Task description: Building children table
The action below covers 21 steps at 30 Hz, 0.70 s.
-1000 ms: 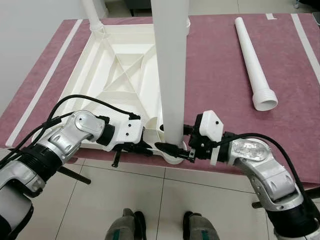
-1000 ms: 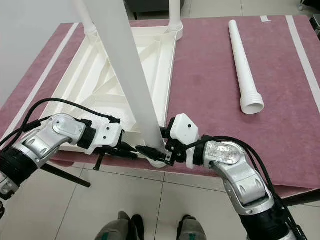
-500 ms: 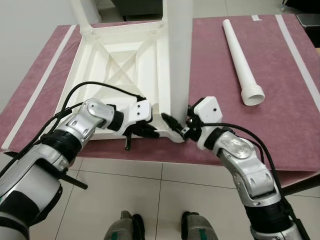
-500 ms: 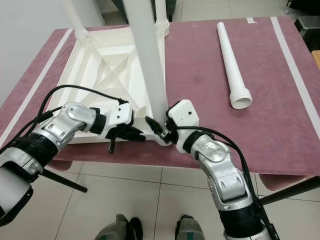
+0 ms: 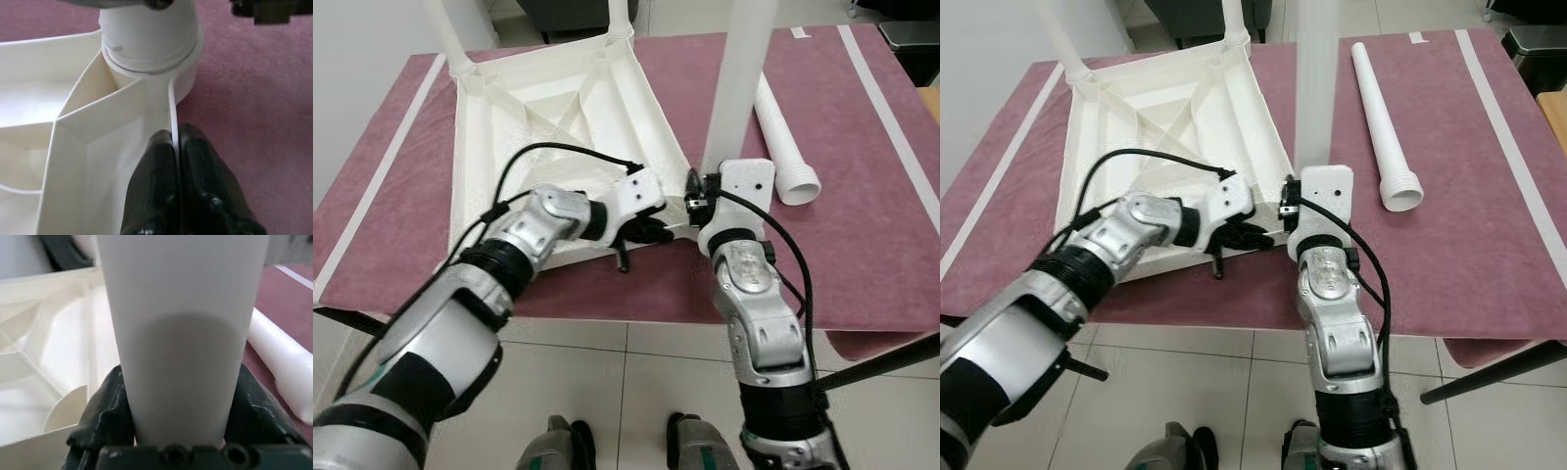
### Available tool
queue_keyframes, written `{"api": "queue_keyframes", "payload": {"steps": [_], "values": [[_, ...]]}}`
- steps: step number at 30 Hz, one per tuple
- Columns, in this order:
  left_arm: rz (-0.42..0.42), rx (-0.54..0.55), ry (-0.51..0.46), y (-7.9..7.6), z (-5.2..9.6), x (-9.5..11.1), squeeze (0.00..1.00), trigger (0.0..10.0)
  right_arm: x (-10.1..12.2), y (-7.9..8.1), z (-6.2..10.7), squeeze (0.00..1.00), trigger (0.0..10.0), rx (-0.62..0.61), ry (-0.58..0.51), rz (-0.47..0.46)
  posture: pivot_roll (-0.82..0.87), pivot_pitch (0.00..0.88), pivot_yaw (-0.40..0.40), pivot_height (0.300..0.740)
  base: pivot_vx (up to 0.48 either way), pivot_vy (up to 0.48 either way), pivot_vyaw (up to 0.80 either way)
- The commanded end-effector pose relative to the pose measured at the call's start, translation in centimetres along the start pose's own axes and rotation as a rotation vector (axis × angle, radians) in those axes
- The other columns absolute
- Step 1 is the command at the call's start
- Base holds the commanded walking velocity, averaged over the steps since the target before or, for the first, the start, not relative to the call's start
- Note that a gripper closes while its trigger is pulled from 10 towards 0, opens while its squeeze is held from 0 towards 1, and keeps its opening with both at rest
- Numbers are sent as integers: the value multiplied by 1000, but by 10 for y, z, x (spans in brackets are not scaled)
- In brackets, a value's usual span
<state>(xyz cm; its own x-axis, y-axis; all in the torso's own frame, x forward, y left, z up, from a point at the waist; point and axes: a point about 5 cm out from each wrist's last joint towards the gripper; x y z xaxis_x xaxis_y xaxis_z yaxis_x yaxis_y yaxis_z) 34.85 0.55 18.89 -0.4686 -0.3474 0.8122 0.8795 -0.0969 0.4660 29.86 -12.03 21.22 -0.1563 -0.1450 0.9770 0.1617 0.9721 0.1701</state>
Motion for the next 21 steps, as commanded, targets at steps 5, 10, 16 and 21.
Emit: {"api": "queue_keyframes", "payload": {"steps": [5, 10, 16, 21], "values": [[-138, -199, -214, -7, -14, 36, 0, 0, -46, -19, -1, 0, 0, -137, 230, 67, -117, 181, 173, 740, 0, 0, 0], [-142, -207, -201, -7, -6, 30, 0, 0, -30, -6, -5, 1000, 10000, 47, 132, 74, -106, 177, 168, 740, 0, 0, 0], [-155, -223, -191, -8, 0, 27, 0, 0, -9, -1, -7, 0, 10000, 216, 46, 35, -105, 176, 168, 740, 0, 0, 0], [-183, -315, -158, -19, 20, 13, 0, 0, 39, -16, -3, 0, 10000, 553, -103, 114, -106, 177, 170, 740, 0, 0, 0]]}}
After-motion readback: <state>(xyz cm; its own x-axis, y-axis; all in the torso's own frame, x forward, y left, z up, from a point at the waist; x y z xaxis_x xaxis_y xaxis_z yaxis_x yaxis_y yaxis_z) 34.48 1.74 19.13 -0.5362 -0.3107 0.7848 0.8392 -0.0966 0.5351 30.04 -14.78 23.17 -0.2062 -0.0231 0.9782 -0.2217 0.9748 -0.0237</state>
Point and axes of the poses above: a point about 5 cm out from each wrist's last joint towards the gripper, its own z axis pointing back from the gripper into the wrist, its own x axis along the axis of the wrist's last joint, y = z × x, and after that the axes turned 14 degrees about -z, right-handed
